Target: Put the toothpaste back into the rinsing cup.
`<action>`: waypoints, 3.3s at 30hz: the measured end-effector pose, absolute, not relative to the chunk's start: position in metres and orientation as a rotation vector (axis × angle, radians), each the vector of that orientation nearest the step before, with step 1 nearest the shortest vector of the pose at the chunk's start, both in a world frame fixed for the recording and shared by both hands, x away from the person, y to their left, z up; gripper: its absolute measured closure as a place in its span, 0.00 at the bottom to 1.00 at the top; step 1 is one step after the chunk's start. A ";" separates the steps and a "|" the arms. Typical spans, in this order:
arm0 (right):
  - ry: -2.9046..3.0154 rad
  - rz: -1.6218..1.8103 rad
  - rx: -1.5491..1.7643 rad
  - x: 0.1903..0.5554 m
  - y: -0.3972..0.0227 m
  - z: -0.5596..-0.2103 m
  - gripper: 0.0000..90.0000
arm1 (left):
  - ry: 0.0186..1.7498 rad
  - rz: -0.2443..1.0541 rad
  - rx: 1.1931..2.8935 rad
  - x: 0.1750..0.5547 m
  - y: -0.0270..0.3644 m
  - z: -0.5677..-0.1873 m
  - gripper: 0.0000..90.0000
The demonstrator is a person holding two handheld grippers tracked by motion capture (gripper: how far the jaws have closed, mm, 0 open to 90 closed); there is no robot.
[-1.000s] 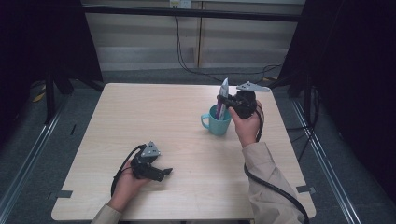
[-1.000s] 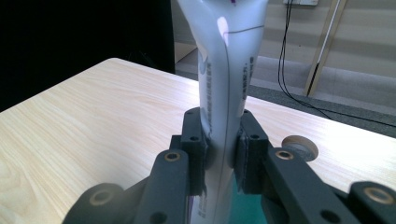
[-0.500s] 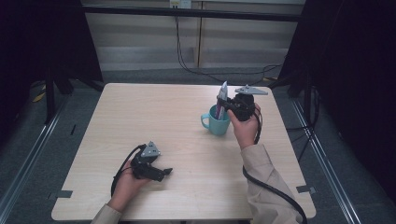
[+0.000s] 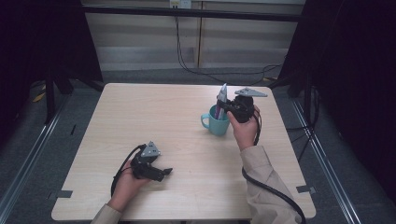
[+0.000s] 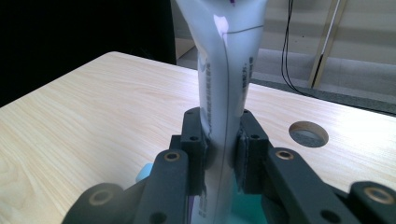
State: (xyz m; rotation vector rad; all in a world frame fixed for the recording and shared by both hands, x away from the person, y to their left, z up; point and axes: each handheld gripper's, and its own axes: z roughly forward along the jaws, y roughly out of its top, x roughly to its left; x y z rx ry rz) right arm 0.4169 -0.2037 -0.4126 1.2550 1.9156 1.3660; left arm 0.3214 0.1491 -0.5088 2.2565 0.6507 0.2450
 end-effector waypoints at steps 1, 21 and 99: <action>1.913 1.369 1.260 0.417 -0.204 -0.413 0.85 | 0.651 0.245 2.256 0.321 0.149 -0.509 0.16; 1.906 1.382 1.292 0.419 -0.207 -0.424 0.85 | 0.651 0.245 2.256 0.321 0.149 -0.509 0.16; 1.835 1.331 1.332 0.422 -0.239 -0.435 0.73 | 0.650 0.245 2.255 0.321 0.149 -0.509 0.16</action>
